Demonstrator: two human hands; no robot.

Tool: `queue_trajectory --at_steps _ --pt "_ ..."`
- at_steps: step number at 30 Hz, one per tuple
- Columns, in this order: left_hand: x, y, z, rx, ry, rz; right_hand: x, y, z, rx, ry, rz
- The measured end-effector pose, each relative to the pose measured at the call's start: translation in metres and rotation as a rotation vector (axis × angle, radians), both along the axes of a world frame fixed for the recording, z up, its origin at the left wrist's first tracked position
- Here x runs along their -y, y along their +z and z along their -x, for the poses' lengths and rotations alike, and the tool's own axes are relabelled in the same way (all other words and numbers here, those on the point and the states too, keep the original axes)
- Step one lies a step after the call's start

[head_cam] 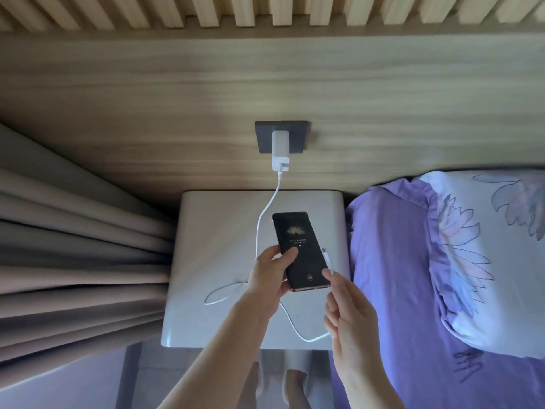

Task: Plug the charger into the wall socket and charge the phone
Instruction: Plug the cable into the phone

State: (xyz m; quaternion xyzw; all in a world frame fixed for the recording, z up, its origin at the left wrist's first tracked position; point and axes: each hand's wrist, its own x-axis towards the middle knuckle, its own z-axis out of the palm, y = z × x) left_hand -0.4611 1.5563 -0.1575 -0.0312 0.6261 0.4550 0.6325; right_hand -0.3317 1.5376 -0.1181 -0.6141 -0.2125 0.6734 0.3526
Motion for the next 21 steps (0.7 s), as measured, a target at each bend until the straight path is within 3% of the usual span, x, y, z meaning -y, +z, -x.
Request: queue_trajectory --at_steps 11,16,21 --pt "0.005 0.077 0.032 0.015 -0.180 -0.287 0.013 0.058 0.015 0.057 0.019 -0.317" --pt "0.005 0.092 0.033 0.035 0.044 -0.367 0.019 0.072 0.028 0.104 0.090 -0.469" --pt "0.004 0.089 0.051 0.044 0.287 -0.342 0.022 0.070 0.043 0.190 0.250 -0.439"
